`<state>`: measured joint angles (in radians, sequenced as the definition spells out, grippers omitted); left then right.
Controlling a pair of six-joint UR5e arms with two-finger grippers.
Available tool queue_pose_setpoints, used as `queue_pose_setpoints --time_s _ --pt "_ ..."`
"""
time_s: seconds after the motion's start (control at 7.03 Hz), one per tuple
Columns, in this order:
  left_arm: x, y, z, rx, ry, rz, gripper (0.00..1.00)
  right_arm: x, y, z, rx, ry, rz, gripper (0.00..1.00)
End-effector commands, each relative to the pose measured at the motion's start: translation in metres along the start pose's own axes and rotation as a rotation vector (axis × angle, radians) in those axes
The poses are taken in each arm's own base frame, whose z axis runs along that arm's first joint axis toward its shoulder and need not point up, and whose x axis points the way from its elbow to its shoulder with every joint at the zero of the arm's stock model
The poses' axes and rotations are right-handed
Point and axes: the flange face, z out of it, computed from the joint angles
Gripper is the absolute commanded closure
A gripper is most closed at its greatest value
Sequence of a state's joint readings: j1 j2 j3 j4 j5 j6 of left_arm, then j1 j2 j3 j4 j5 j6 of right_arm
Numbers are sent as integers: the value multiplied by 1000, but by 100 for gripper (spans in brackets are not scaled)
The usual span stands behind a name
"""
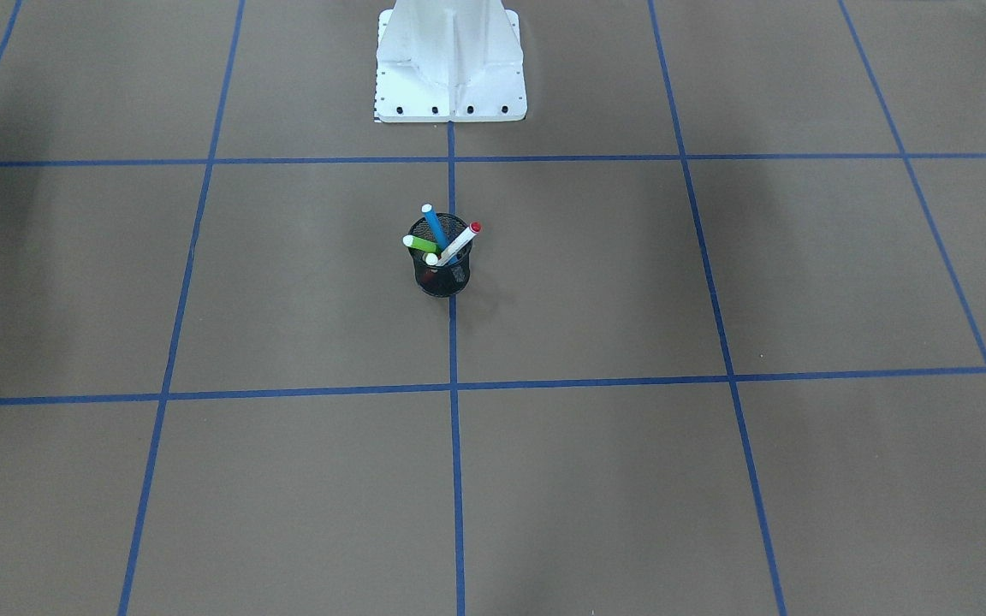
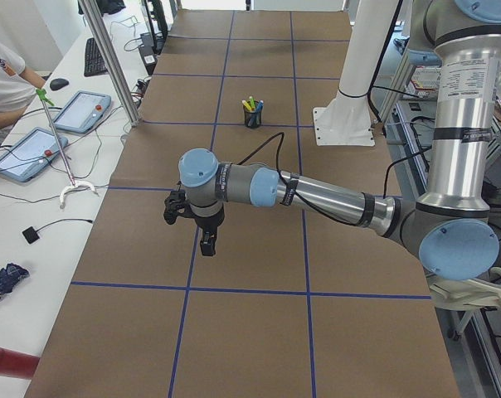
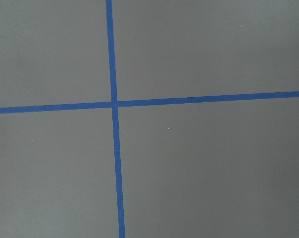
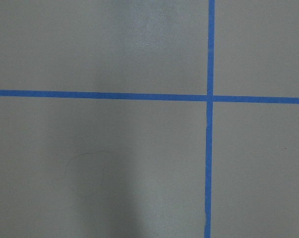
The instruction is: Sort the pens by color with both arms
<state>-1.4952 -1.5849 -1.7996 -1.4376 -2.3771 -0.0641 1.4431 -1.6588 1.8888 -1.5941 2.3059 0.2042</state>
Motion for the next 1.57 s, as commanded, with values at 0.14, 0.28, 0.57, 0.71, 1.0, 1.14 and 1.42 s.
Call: queue_pose_setpoints --time_s 0.14,0.28,0.57,0.71,1.0,1.14,1.42 --pt "4 -3 -2 40 2 39 0 1 3 1 24 -11 -23 1" --pt "4 -3 -2 40 4 41 0 1 3 1 23 -11 -24 1" --pt "6 -4 -3 43 2 51 0 -2 3 0 23 -25 -26 1" --pt "7 -3 -3 43 4 51 0 -4 3 0 22 -37 -27 1" --pt "8 -5 -5 46 4 49 0 -13 4 -2 8 -110 -15 1" --pt "8 -5 -5 47 4 52 0 -45 3 -6 8 -125 41 1" --pt "10 -7 -6 67 6 70 0 -130 10 6 53 -224 67 1"
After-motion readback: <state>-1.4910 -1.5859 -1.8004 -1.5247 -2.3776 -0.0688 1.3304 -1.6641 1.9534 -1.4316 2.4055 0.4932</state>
